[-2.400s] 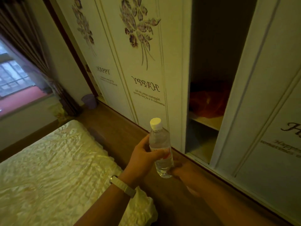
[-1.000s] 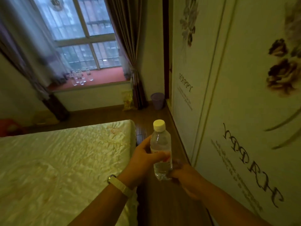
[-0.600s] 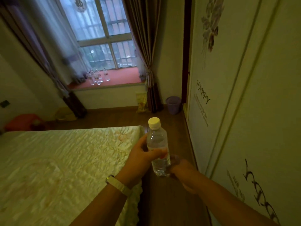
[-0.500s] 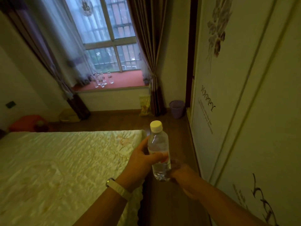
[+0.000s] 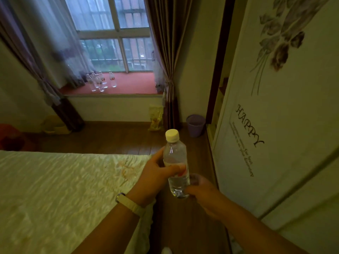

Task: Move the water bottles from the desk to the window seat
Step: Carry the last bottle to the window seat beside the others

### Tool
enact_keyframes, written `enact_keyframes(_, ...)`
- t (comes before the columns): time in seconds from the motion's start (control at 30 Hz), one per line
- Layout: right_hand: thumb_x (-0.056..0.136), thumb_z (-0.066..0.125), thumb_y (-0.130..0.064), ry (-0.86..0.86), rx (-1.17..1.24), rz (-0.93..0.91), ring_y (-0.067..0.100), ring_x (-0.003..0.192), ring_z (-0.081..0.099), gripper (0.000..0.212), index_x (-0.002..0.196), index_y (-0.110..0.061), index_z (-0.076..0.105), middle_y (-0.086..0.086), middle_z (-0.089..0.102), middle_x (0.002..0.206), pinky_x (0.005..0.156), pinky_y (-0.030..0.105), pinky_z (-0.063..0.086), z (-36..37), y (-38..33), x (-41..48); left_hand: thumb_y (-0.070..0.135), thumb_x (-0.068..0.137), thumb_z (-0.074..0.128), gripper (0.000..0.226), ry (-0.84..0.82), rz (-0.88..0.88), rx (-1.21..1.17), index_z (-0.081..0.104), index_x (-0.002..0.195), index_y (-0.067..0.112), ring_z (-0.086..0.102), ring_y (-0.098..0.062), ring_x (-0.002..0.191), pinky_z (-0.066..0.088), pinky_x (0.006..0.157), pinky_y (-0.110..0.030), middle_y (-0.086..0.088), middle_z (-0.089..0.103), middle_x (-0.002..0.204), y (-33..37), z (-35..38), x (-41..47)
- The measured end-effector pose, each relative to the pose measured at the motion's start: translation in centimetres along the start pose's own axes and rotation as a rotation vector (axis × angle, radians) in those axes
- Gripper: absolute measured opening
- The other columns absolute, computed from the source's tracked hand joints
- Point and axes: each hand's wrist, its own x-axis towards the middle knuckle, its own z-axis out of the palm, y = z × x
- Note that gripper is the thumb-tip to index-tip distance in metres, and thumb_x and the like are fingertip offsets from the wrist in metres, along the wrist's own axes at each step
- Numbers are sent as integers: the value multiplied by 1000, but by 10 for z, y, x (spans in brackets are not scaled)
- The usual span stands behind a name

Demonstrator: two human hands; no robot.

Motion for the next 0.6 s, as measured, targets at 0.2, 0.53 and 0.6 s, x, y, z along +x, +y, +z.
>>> enact_keyframes(0.2,83,72,-8,48,-25,-38,21,105,64,46,123,-23,53,2,65,114,98,43,52,28,-67,78,11,80,78,53,-68,15,6,60,127,25,70,-21,107,57,93,-46,-2,72,115,22,-57,103)
enact_keyframes(0.53,84,66,3,-2,46,-25,23,102,64,41,110,-26,52,5,64,110,93,40,55,41,-139,179,26,65,84,65,-41,45,-2,61,126,29,70,-22,108,58,89,-41,-1,73,114,33,-102,214)
enact_keyframes(0.6,84,66,3,-13,41,-11,24,103,64,42,114,-24,52,7,64,111,96,44,53,38,-147,202,19,70,82,61,-26,35,2,61,127,25,70,-23,107,58,90,-41,-4,73,114,29,-107,238)
